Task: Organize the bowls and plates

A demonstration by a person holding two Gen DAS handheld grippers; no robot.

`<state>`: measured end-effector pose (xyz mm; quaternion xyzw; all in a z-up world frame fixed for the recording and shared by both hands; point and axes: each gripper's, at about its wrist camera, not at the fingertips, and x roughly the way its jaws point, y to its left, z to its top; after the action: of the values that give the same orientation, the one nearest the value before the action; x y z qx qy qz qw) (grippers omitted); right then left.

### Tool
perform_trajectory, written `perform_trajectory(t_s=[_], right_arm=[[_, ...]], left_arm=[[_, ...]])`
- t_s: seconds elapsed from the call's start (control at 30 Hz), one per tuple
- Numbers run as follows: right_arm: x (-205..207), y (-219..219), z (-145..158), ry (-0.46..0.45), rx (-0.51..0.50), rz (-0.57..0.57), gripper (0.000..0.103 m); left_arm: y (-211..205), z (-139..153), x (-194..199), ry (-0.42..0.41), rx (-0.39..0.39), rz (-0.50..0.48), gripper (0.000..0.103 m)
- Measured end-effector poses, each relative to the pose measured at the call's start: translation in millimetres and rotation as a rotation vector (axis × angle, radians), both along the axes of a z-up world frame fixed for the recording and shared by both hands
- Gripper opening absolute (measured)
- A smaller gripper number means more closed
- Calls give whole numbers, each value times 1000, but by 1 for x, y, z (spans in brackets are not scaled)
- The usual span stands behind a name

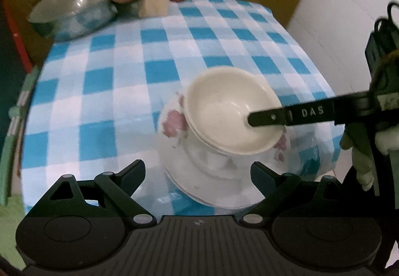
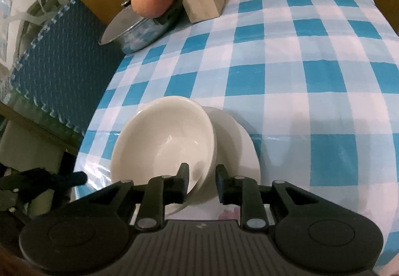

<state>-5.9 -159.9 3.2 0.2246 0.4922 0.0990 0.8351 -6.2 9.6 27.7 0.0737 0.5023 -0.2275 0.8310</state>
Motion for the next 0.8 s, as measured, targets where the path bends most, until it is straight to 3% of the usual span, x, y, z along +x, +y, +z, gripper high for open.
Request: perform_trajectory(t_s=[0.17, 0.33, 0.5, 0.8], right_arm=[[-13, -4, 14, -50, -20, -39, 34], [-31, -8, 39, -164, -38, -114, 40], [-34, 7, 56, -289, -164, -182, 48], [-25, 6, 50, -292, -164, -241, 52]], left_arm=[[4, 22, 5, -78, -46, 39, 97], [-3, 31, 20, -146, -75, 125, 98], [-17, 22, 32, -238, 13, 266, 98], [-28, 8, 38, -230, 19, 323, 100]])
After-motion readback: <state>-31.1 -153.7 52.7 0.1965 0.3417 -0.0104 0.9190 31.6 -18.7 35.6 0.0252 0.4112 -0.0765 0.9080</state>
